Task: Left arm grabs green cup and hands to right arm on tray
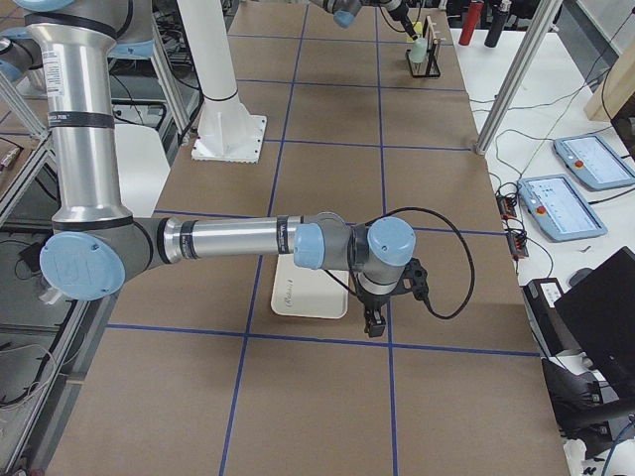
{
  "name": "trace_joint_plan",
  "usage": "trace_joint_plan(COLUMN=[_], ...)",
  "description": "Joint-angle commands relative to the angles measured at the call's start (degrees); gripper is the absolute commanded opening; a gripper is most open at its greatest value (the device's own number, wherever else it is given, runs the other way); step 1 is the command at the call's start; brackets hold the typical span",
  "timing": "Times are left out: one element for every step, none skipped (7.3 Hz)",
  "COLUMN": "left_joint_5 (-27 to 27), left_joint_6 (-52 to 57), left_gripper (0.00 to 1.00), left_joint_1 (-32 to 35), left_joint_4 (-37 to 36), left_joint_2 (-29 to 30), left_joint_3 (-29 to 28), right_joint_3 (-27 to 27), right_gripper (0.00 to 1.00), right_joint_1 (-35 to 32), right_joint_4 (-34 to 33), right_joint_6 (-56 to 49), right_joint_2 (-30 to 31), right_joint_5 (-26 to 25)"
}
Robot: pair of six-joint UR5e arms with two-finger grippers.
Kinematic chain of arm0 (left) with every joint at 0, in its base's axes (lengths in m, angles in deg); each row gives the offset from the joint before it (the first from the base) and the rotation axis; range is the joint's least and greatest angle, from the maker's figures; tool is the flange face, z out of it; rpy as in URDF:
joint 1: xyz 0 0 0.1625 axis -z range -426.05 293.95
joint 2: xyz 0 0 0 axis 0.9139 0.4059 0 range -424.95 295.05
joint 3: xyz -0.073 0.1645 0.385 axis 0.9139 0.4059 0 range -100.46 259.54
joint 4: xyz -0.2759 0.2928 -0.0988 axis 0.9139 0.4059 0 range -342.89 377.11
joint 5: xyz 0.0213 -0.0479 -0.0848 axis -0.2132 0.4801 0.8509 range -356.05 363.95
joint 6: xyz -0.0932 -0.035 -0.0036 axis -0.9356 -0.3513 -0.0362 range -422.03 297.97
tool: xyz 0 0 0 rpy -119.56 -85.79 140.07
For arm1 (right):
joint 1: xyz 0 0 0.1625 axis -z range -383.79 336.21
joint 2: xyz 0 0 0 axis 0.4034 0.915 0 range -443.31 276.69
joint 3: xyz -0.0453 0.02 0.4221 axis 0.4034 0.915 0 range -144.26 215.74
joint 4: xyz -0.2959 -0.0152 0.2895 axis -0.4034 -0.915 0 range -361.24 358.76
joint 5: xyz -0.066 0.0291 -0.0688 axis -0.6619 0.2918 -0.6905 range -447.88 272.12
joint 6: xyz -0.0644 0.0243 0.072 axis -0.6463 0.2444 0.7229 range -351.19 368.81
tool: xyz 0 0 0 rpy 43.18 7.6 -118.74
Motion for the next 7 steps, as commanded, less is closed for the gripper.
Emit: trace_joint_plan(left_joint_5=[-6.79,-8.29,-8.31,-8.31,-8.48,-8.75,-8.84], left_joint_6=[-0.20,-0.12,0.15,0.41,1.28,1.81,2.60], left_gripper=[1.00,1.00,1.00,1.00,1.00,1.00,1.00], left_joint_1=[-1.52,-1.96,-2.14,-2.31,-2.66,-2.67,-2.67], left_joint_4=[7.66,9.26,9.97,9.81,9.72,9.63,9.63], left_joint_2=[2.76,4.69,4.71,4.62,4.45,4.18,3.92], left_joint_3=[-8.28,-11.80,-12.18,-12.36,-12.36,-12.36,-12.36], right_joint_3=[-0.12,-0.12,-0.20,-0.12,-0.03,-0.03,-0.03], right_gripper=[0.99,0.99,0.99,0.99,0.99,0.99,0.99], right_joint_1=[0.00,0.09,0.09,0.09,0.00,0.09,0.09], right_joint_4=[0.01,0.01,-0.07,0.01,0.01,-0.07,0.01], right_joint_6=[0.00,0.00,0.00,0.00,0.00,0.00,0.00], right_joint_2=[-0.06,-0.15,-0.15,-0.15,-0.15,-0.06,0.02], right_joint_5=[0.00,0.00,0.00,0.00,0.00,0.00,0.00])
